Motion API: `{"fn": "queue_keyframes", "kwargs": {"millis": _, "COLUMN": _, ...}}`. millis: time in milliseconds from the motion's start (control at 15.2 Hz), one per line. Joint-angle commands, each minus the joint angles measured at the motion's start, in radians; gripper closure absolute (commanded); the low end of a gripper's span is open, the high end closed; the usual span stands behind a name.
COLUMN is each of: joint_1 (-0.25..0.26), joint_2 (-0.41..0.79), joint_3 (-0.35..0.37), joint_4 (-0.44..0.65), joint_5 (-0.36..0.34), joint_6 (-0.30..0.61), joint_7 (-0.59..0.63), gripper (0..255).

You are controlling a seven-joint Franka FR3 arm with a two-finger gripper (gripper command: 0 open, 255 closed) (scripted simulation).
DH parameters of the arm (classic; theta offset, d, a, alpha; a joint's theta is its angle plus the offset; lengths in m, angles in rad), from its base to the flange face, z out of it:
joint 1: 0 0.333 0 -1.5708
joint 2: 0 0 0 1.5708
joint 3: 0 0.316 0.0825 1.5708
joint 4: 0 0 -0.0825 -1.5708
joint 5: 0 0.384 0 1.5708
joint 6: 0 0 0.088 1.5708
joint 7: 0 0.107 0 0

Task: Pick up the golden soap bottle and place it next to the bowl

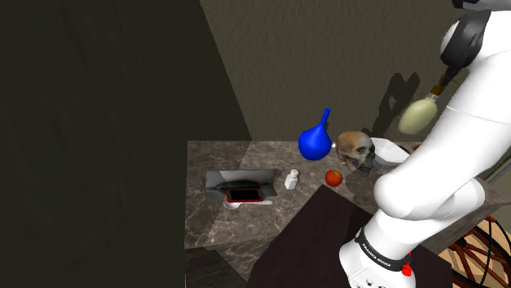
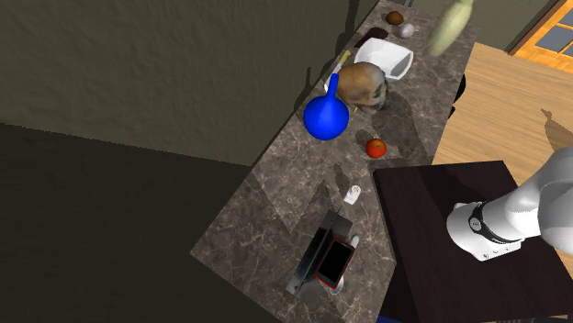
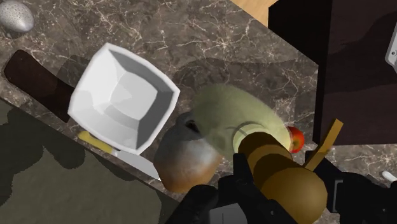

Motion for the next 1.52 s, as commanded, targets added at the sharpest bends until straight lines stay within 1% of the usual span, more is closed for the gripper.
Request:
{"fn": "queue_keyframes", "kwargs": {"millis": 0, "joint_1": -0.055, "joint_2": 0.042, "joint_3": -0.029, "joint_4": 0.056, "joint_5": 0.033, "joint_6": -0.032, "joint_7": -0.076, "gripper": 255}}
{"fn": "queue_keyframes", "kwargs": {"millis": 198, "joint_1": -0.161, "joint_2": 0.132, "joint_3": -0.054, "joint_4": 0.164, "joint_5": 0.107, "joint_6": -0.085, "joint_7": -0.175, "gripper": 255}}
{"fn": "queue_keyframes", "kwargs": {"millis": 462, "joint_1": -0.118, "joint_2": 0.084, "joint_3": -0.051, "joint_4": 0.058, "joint_5": 0.066, "joint_6": -0.010, "joint_7": -0.155, "gripper": 255}}
{"fn": "queue_keyframes", "kwargs": {"millis": 726, "joint_1": -0.087, "joint_2": 0.046, "joint_3": -0.048, "joint_4": -0.035, "joint_5": 0.034, "joint_6": 0.059, "joint_7": -0.137, "gripper": 255}}
{"fn": "queue_keyframes", "kwargs": {"millis": 1056, "joint_1": -0.062, "joint_2": 0.009, "joint_3": -0.043, "joint_4": -0.136, "joint_5": 0.005, "joint_6": 0.138, "joint_7": -0.119, "gripper": 255}}
{"fn": "queue_keyframes", "kwargs": {"millis": 1452, "joint_1": -0.044, "joint_2": -0.020, "joint_3": -0.038, "joint_4": -0.242, "joint_5": -0.017, "joint_6": 0.226, "joint_7": -0.105, "gripper": 255}}
